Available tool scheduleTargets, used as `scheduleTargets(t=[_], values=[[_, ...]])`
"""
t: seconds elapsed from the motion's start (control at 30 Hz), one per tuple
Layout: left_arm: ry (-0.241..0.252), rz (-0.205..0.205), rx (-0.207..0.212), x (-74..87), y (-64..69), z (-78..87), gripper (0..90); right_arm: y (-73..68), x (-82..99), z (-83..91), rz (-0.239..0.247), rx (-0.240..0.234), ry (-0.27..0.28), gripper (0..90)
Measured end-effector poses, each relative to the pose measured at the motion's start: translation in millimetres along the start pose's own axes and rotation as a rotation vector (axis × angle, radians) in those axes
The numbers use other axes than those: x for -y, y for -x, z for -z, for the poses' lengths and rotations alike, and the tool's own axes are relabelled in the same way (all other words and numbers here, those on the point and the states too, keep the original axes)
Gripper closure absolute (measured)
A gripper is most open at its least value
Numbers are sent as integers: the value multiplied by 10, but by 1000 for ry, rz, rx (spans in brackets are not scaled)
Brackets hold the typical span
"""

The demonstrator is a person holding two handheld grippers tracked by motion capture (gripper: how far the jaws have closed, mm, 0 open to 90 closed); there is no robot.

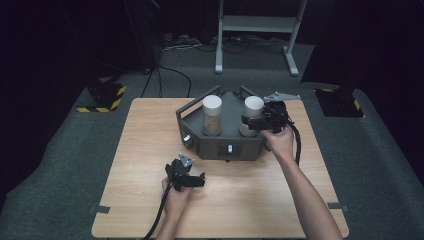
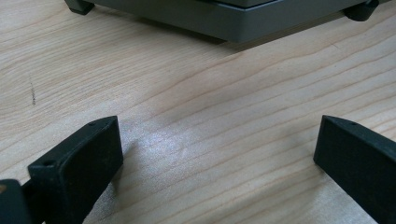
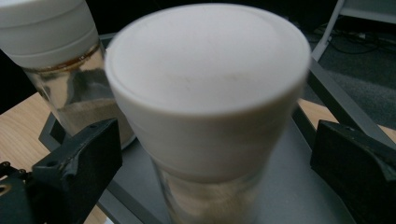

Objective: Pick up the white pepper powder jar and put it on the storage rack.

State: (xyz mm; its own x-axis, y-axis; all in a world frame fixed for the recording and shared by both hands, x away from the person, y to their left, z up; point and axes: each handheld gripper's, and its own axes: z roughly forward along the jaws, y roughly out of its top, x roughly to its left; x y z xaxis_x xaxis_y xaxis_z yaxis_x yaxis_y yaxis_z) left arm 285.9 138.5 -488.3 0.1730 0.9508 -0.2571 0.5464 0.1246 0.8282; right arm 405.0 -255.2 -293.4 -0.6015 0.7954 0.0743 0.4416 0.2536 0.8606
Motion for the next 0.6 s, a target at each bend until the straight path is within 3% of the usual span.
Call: scheduleTargets(t=[0.6], values=[[1, 1, 0, 1, 1, -1, 12, 95, 220, 188, 5, -5, 21, 21]])
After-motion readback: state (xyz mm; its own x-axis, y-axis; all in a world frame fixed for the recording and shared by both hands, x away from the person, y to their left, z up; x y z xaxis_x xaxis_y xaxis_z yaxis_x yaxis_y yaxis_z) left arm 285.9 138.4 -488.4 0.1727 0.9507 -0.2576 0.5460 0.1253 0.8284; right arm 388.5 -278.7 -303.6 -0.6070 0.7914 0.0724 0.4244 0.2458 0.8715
